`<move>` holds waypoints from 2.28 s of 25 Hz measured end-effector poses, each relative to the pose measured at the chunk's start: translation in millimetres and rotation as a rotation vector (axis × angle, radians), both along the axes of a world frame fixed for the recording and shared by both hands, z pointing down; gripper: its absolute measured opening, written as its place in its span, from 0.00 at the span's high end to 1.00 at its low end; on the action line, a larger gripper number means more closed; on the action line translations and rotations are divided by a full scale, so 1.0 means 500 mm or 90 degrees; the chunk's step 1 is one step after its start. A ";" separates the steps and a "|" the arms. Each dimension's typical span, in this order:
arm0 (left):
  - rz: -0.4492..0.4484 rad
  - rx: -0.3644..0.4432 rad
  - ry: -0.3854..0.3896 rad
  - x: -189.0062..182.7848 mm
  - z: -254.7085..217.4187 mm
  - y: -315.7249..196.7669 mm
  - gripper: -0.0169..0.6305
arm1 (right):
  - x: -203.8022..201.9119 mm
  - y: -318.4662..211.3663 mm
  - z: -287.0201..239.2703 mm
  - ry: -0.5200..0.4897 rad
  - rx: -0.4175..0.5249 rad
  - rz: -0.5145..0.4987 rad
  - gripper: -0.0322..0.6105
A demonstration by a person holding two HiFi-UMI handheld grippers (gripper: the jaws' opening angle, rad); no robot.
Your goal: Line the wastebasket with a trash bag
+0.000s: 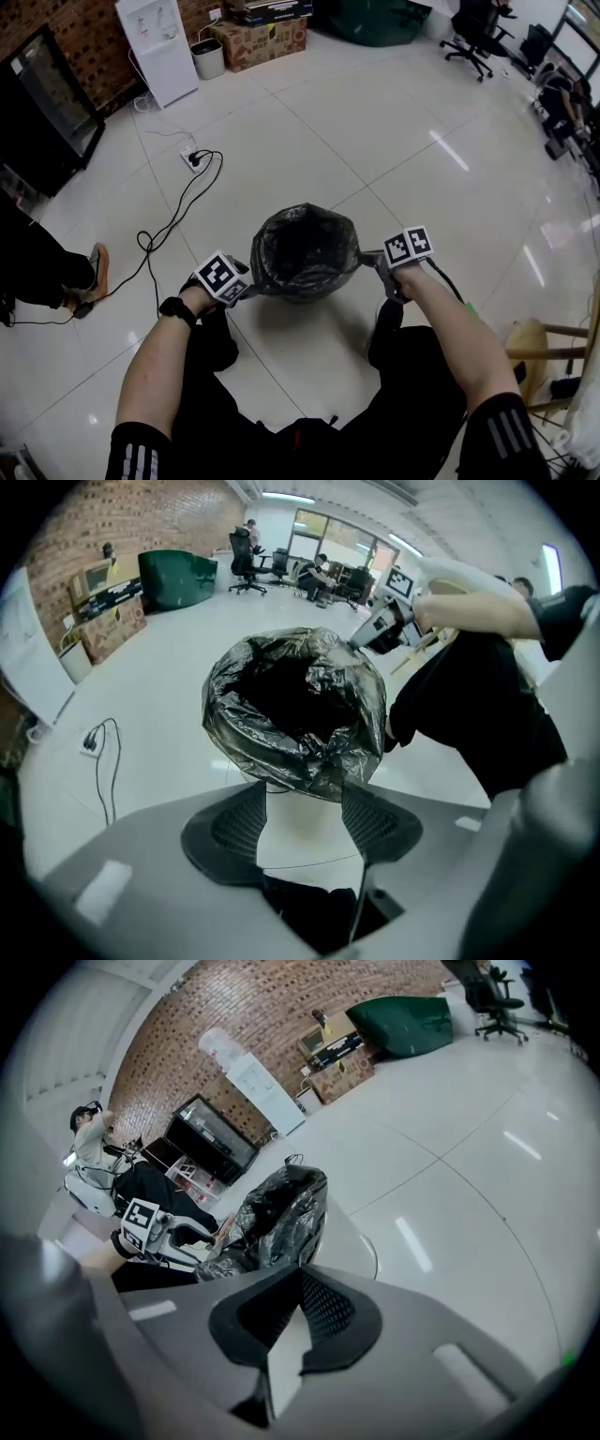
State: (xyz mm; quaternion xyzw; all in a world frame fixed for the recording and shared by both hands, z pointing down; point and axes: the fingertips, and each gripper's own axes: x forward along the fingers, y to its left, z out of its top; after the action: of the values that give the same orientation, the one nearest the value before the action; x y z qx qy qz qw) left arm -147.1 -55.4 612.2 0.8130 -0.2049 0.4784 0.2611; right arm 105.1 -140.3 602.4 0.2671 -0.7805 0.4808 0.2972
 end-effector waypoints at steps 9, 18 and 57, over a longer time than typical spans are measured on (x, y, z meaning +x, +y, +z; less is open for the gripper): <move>-0.043 -0.038 -0.004 -0.004 0.060 -0.011 0.64 | 0.042 0.038 0.092 0.069 -0.021 -0.054 0.94; -0.039 -0.038 -0.059 0.005 0.127 -0.036 0.63 | 0.035 0.054 0.179 0.146 0.004 -0.147 0.94; -0.086 -0.023 -0.095 -0.085 0.108 -0.111 0.62 | 0.060 -0.010 0.142 0.093 -0.025 -0.168 0.64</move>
State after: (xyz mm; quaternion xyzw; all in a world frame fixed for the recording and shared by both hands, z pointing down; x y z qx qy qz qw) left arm -189.4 -111.1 666.1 0.7547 -0.2698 0.5222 0.2914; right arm 135.0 -145.2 673.2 0.1907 -0.7757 0.4316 0.4192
